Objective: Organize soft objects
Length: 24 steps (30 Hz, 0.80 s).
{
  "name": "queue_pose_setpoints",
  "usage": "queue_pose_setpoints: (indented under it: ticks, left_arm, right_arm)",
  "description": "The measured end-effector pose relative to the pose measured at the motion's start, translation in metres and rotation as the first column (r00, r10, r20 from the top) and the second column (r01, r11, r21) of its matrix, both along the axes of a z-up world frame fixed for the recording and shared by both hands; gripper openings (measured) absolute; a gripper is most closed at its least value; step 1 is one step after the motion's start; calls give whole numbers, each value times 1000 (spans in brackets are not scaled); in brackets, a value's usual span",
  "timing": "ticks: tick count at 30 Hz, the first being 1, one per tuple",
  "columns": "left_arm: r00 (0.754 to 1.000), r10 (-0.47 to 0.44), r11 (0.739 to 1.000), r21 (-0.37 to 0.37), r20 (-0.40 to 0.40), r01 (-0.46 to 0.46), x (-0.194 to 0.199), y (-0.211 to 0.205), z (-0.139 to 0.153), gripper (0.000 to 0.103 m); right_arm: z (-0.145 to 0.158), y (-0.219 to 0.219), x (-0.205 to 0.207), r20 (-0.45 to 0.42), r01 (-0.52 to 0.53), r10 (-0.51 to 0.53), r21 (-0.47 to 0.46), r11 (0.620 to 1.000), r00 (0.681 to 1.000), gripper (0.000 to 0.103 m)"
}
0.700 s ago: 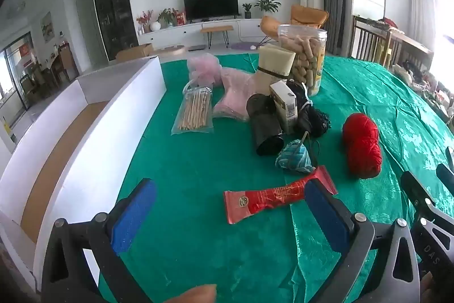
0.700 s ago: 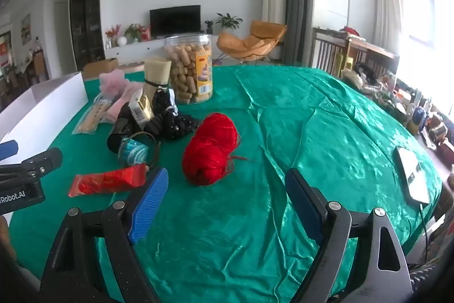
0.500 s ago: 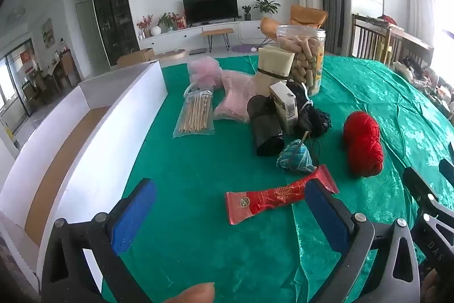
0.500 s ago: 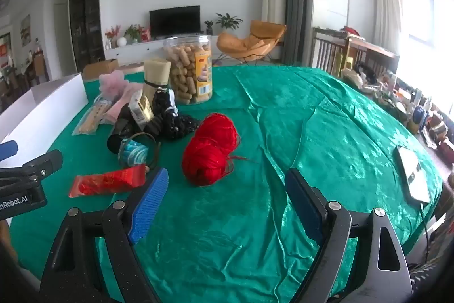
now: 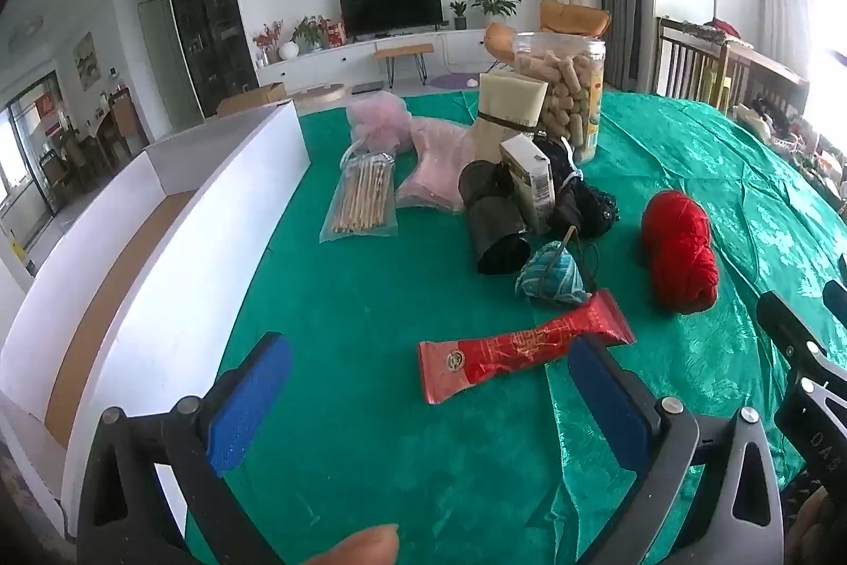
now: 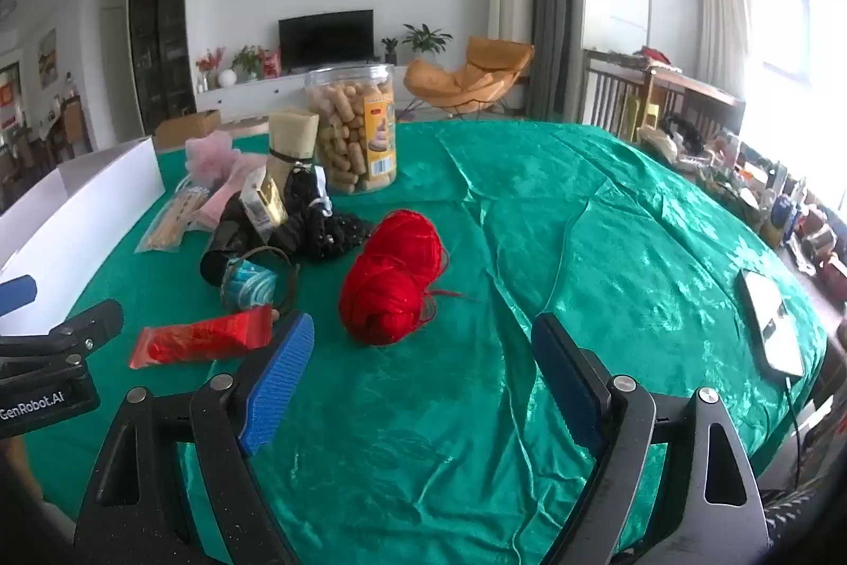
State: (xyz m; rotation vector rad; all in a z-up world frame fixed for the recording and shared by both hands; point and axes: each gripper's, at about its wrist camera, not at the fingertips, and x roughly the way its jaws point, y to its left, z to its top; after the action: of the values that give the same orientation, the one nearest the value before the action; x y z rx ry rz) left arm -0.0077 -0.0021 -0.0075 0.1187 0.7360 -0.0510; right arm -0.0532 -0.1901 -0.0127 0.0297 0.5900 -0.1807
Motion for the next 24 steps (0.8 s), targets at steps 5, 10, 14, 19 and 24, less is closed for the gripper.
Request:
queue_pose_setpoints:
  ticks: [5, 10, 14, 19, 24]
  left_arm:
    - [1000, -1, 1000, 3, -19, 2, 2, 0, -5, 103]
    - [1000, -1, 1000, 6, -27, 1, 2, 0, -8, 103]
    - [999, 2, 1000, 0, -35, -2, 4, 1, -9, 103]
    - [999, 1, 1000, 3, -40, -1, 4, 1, -12, 103]
    - [999, 2, 1000, 3, -49, -2, 5, 1, -15, 103]
  right_arm:
    - [-2, 1, 1, -1, -1, 1, 1, 1000, 1000, 87]
    - [-2, 1, 1, -3, 0, 0, 1, 1000, 1000, 87]
    - [-2, 1, 1, -2, 0, 0, 1, 1000, 1000, 87]
    - [-2, 1, 1, -2, 0, 0, 1, 1000, 1000, 87]
    - [-2, 1, 1, -4, 1, -1, 2, 1000, 1000, 87]
